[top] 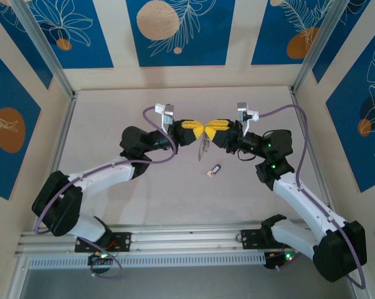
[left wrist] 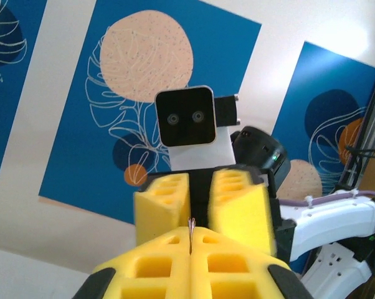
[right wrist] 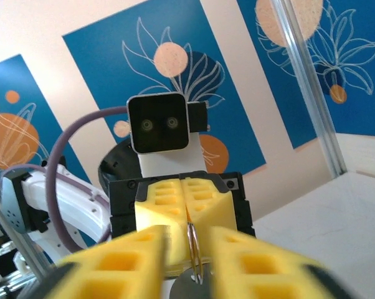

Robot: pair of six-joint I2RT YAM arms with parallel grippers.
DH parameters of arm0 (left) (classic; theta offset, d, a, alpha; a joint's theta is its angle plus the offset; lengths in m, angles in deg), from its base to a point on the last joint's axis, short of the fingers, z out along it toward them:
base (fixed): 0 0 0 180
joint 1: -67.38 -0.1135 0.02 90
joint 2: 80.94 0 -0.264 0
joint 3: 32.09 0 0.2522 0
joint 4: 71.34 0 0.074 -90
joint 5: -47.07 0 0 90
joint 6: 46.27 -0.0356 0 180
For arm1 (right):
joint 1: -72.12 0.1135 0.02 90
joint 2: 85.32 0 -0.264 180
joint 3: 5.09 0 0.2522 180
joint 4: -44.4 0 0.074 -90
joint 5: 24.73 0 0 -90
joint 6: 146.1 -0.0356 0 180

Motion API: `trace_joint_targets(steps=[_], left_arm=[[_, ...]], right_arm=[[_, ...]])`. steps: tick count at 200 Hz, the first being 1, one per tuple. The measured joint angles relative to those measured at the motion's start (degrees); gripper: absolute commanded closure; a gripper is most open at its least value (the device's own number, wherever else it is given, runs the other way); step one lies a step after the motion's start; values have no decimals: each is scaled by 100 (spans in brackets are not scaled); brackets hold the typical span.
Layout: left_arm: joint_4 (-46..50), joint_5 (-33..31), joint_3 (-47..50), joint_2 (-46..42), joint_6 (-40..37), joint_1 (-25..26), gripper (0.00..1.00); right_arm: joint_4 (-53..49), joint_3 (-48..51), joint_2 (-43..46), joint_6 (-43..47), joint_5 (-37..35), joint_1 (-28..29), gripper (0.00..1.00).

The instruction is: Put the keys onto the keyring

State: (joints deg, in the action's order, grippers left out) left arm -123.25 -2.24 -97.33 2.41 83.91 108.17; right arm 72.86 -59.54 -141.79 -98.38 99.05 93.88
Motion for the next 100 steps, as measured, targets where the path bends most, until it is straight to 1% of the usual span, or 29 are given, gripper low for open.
trace_joint_targets(steps=[13, 24, 34, 67, 100], left_arm=[[435, 68, -15, -136, -280, 0, 100], [938, 170, -87, -313, -603, 2, 100], [1491, 251, -210, -531, -1062, 0, 100], [3014, 431, -737, -1213, -2675, 4, 100], [3860, 520, -1047, -1445, -3952, 7, 100]], right_arm=[[-280, 9, 225, 79, -9, -188, 42], [-470, 26, 461, 155, -13, -367, 39], [-605, 42, 662, 170, -20, -514, 37], [-732, 256, 1003, 256, 22, -658, 36], [-776, 396, 780, 361, 175, -662, 38]])
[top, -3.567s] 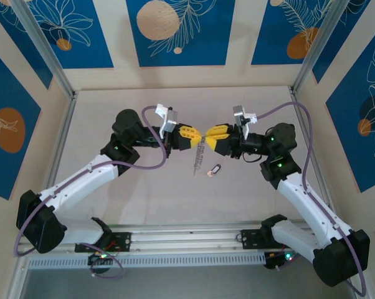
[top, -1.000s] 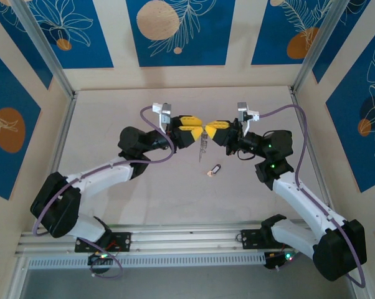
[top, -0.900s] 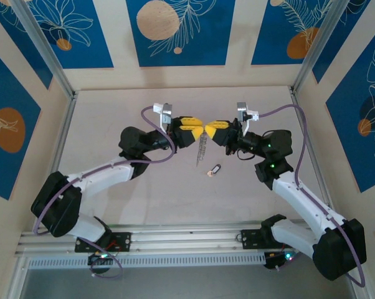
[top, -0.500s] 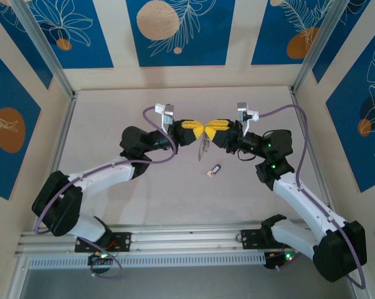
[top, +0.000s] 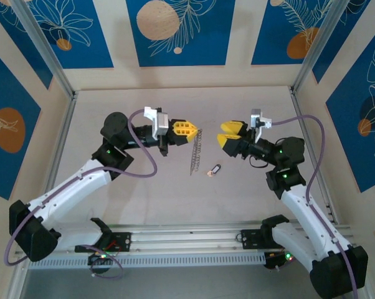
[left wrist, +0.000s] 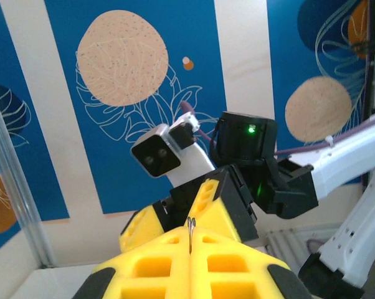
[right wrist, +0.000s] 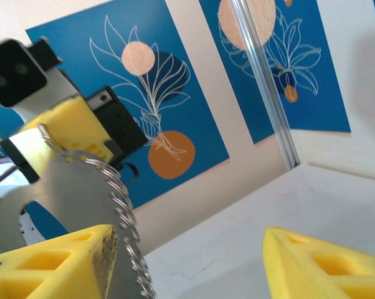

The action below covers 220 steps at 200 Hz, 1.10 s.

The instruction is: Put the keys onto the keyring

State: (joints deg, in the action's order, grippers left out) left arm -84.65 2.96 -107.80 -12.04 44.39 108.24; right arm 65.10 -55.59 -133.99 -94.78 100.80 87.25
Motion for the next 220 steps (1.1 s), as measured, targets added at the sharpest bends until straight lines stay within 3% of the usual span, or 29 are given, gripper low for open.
trace_joint_targets(steps=[34, 66, 220], left_arm=[[763, 61, -120, 96, -831, 0, 100], [1117, 61, -125, 138, -1117, 0, 100], [1834, 369, -455, 341, -804, 0, 100]], right_arm=[[-22, -46, -278, 166, 264, 74, 43], [-131, -258, -378, 396, 492, 304, 45], [-520, -575, -496, 944, 691, 778, 56]])
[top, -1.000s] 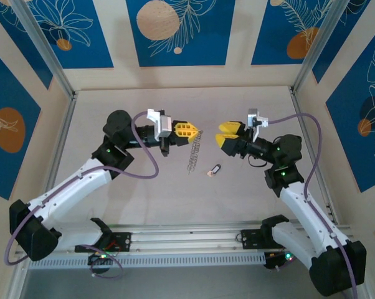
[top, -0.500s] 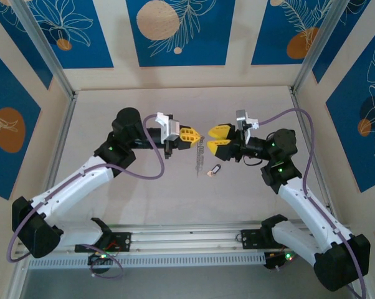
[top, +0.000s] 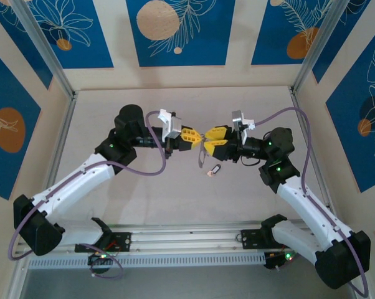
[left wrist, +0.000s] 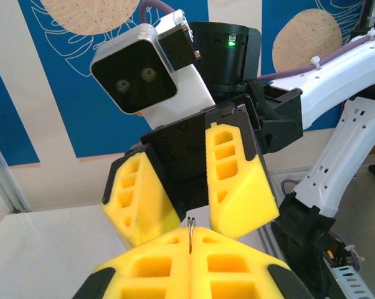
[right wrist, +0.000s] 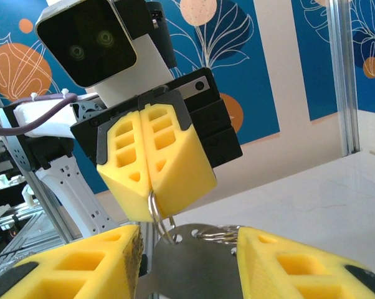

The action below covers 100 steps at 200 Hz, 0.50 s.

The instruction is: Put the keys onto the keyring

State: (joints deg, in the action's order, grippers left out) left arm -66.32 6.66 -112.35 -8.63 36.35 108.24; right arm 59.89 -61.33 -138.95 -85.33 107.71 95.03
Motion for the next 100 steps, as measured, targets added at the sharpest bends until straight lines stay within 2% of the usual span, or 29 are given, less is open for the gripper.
trace_joint_targets(steps=[38, 69, 91, 100], left_arm=[[31, 120, 0, 37, 114, 4, 100], [68, 142, -55, 81, 151, 4, 100], [76, 127, -74, 98, 162, 4, 100], [79, 98, -79, 101, 179, 2, 100]], right_arm=[[2, -33, -44, -2, 0, 13, 60], [9, -83, -105, 0, 4, 39, 67], [46, -109, -131, 11, 55, 52, 78], [72, -125, -149, -13, 98, 68, 88]])
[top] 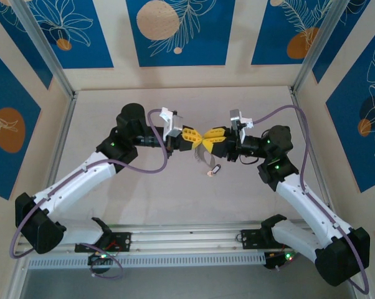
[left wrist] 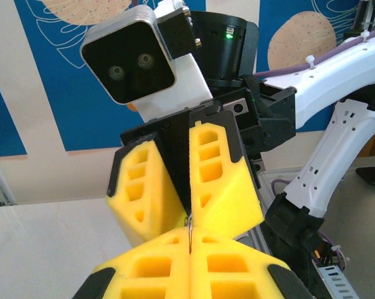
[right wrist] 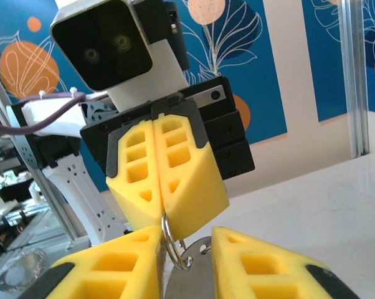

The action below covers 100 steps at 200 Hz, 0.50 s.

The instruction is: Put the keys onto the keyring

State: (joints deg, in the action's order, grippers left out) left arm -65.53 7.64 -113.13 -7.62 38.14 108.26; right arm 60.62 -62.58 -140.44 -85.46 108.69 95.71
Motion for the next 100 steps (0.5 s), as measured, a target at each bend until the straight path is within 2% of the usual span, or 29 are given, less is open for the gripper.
trace_joint_targets(steps=[10, 19, 39, 54, 74, 100], left_arm=[[4, -22, -9, 4, 35, -7, 100], [7, -37, -17, 4, 79, -15, 100], [-46, -131, -17, 4, 212, -15, 69], [-155, -321, -4, -7, 374, -15, 57], [-240, -581, 46, -105, 542, 57, 47], [-472, -1097, 275, -393, 835, 63, 43]], right_arm=[[52, -11, -9, 50, 37, 4, 100], [98, -15, -22, 9, 79, 4, 100], [149, -22, -37, 42, 59, 4, 100], [210, -22, -50, 2, 11, -9, 100], [258, -20, -118, -127, -173, -66, 100], [404, 7, -181, -376, -382, -166, 100]])
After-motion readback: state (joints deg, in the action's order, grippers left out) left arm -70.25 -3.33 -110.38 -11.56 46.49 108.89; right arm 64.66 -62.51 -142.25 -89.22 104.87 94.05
